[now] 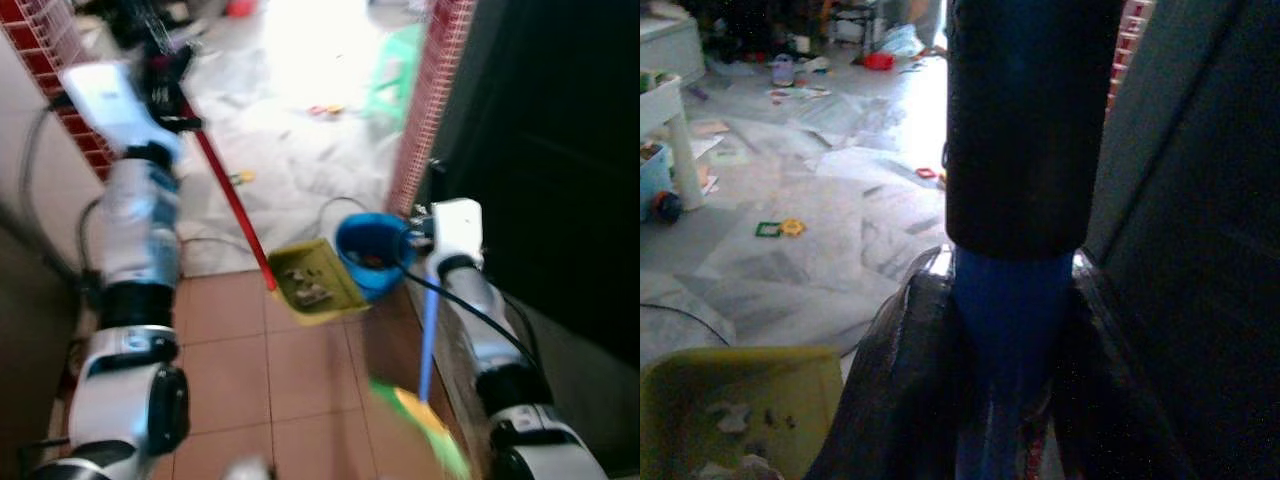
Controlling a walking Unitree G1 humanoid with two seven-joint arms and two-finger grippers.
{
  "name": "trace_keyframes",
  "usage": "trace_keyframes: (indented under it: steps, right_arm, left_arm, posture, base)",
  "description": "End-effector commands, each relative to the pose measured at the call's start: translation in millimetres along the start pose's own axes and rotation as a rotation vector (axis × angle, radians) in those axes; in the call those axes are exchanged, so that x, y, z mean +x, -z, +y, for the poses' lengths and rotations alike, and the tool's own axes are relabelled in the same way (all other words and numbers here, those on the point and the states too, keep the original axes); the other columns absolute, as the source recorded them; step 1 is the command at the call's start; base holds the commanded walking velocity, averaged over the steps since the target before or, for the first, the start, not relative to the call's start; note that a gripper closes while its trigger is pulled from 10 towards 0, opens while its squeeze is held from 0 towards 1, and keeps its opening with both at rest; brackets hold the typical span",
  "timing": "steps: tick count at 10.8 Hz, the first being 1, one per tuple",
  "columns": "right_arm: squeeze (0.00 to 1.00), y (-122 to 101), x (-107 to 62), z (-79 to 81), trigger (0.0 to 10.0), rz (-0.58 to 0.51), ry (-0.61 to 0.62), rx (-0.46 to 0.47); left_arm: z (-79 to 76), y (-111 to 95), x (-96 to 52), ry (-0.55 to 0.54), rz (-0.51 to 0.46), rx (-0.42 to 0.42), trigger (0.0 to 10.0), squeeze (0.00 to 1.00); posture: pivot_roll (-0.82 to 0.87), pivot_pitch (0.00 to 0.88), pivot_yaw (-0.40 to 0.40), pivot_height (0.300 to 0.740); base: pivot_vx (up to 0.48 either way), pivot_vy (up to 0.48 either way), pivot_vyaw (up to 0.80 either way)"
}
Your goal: Sweep floor
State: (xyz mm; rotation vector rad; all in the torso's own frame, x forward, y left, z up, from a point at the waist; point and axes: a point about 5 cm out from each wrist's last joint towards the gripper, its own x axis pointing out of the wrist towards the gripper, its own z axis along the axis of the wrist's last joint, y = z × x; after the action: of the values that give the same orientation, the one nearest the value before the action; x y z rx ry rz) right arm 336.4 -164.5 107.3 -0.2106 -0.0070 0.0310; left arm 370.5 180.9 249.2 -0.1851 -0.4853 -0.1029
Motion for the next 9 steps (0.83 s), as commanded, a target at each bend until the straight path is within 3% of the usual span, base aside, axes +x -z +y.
trace_keyframes:
  steps: [1, 9]
  right_arm:
    - [0.00, -14.6, 4.6, 3.0, 10.0, -0.068, -0.008, -0.014]
    - [0.00, -9.6, 2.4, 2.9, 10.0, -0.055, -0.026, -0.033]
  left_arm:
    - [2.1, -16.7, 6.4, -0.014, -0.085, -0.001, 10.0, 0.00]
    - [-0.2, -19.9, 11.1, -0.018, -0.115, 0.040, 10.0, 0.00]
  posture:
    - [-0.05, 0.000, 0.009, 0.740]
    - [-0.05, 0.000, 0.005, 0.740]
  base:
    - [0.458, 0.000, 0.00]
    - [0.457, 0.000, 0.00]
